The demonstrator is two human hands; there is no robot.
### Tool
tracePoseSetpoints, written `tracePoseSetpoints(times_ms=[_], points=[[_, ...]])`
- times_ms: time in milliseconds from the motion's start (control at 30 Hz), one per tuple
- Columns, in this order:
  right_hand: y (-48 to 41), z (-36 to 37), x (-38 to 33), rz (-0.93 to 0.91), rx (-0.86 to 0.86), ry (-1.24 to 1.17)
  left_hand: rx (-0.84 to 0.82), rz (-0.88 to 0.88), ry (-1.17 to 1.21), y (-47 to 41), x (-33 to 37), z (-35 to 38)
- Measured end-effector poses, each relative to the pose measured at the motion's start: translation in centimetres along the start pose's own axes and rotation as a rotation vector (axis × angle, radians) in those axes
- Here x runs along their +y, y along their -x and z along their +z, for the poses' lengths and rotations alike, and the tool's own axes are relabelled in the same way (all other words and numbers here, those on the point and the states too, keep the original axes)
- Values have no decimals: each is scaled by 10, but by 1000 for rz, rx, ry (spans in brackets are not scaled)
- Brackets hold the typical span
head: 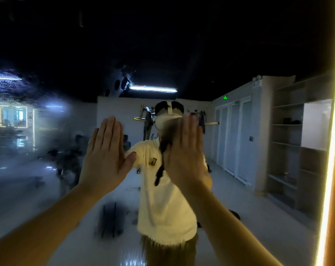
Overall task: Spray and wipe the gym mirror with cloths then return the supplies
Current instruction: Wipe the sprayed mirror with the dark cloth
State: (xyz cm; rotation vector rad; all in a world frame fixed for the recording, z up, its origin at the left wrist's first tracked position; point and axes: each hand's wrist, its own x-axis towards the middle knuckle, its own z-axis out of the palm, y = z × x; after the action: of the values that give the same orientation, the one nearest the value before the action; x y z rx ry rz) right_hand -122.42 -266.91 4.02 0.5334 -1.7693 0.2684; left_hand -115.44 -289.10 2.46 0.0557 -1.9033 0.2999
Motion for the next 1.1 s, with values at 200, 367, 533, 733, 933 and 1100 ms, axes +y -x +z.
tracePoseSetpoints(times_ms=[200,367,533,733,933,1100], points=[[22,31,-72,-367,-48,-49,-28,95,46,4,-14,-16],[31,17,-25,-284,-28,-30,19,12,136,33,-2,-17],[48,-8,66,-8,-27,62,20,-38,172,63,28,2],[63,-31,109,287,1,282,89,-48,217,63,31,12],[59,-17,73,437,83,297,60,79,316,69,9,13],[72,18,-21,398,124,-23,-18,199,335,85,-14,8]])
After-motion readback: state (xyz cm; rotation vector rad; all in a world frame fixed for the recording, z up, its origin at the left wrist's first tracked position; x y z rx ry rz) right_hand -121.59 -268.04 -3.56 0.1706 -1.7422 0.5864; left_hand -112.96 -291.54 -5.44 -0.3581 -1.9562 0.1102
